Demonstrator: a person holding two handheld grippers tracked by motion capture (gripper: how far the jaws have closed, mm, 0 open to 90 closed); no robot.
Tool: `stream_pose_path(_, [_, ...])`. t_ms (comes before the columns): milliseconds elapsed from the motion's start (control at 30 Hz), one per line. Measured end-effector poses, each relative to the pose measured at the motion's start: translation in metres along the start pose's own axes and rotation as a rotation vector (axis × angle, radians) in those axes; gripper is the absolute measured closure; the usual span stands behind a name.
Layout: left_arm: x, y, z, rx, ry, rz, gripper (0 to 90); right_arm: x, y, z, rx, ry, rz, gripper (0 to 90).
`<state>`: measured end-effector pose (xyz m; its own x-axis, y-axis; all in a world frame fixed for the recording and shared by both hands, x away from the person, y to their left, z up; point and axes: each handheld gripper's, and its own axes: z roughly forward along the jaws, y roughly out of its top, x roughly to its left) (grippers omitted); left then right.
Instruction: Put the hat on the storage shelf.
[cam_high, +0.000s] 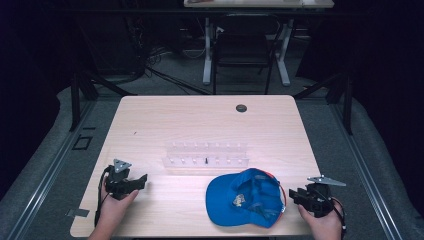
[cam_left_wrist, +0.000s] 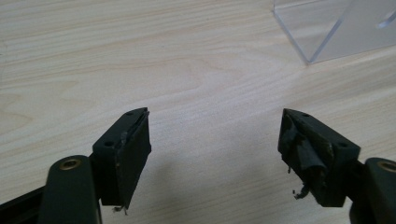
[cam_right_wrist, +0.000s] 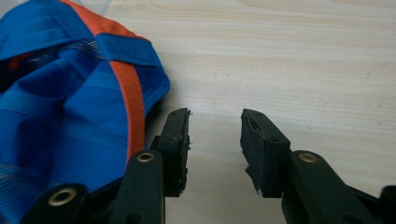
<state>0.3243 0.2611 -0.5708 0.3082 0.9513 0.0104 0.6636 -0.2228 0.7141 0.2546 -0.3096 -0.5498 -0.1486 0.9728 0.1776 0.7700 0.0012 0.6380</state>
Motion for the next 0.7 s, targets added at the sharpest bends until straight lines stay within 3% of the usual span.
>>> stream_pose_path(100, [-0.001,0.000,0.000,0.000,-0.008,0.005,25.5,0.004,0.001,-0.004,-0.003,0.000,-0.003,63.1])
stream_pose_path(233, [-0.003,-0.001,-0.001,0.019,0.002,0.055,29.6,0.008,0.003,-0.008,-0.014,0.004,-0.016,64.5])
stream_pose_path(300, [-0.003,-0.002,-0.001,0.021,-0.001,0.055,32.7,0.007,0.005,-0.010,-0.014,0.018,-0.010,64.5])
stream_pose_path(400, [-0.002,-0.002,-0.003,0.022,-0.001,0.062,33.5,0.004,0.010,-0.014,-0.036,0.087,0.031,64.5])
stream_pose_path(467, [-0.002,-0.003,-0.003,0.022,0.001,0.062,33.6,0.004,0.011,-0.015,-0.036,0.102,0.037,64.5])
stream_pose_path(533, [-0.002,-0.003,-0.003,0.027,0.001,0.063,34.2,0.004,0.015,-0.016,-0.021,0.148,0.049,64.3])
stream_pose_path(600, [-0.002,-0.003,-0.003,0.026,-0.001,0.067,34.6,0.007,0.023,-0.017,0.027,0.183,0.029,61.6])
stream_pose_path(700, [-0.002,-0.003,-0.003,0.023,0.005,0.067,34.6,0.010,0.029,-0.018,0.044,0.199,0.005,61.3])
